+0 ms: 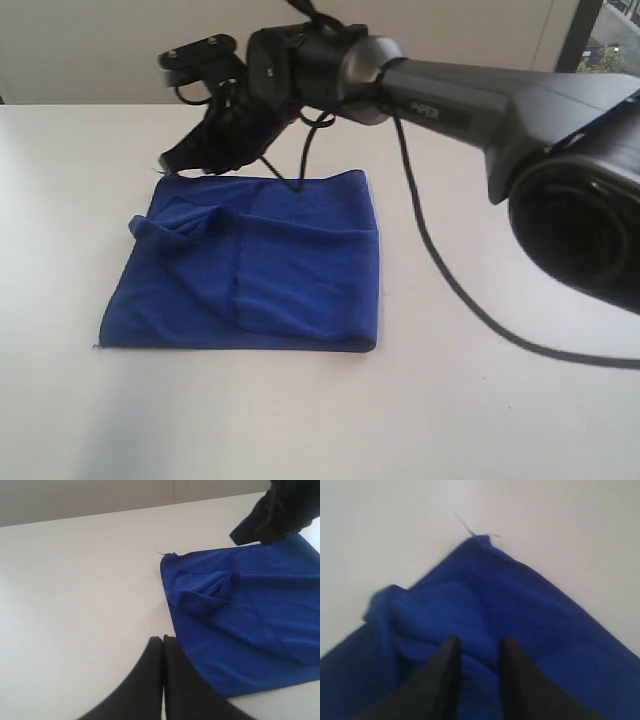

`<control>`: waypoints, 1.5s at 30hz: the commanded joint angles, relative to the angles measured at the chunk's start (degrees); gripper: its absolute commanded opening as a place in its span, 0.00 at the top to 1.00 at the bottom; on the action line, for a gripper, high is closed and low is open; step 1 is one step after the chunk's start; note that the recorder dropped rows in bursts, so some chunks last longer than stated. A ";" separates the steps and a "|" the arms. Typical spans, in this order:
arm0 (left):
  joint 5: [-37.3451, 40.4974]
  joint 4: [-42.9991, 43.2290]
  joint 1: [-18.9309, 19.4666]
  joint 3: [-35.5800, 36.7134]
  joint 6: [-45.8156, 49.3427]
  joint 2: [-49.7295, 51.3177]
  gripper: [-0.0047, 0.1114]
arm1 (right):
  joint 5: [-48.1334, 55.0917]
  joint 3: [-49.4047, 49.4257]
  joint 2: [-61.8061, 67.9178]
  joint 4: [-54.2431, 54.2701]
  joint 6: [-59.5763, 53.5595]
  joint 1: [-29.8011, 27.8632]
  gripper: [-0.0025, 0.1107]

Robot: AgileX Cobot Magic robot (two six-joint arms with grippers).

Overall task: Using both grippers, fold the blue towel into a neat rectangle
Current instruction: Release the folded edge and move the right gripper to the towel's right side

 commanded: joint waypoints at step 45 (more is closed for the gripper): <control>0.15 -0.74 0.03 0.49 -0.07 -0.38 0.96 | 3.95 31.02 -4.39 -16.71 14.04 -23.97 0.98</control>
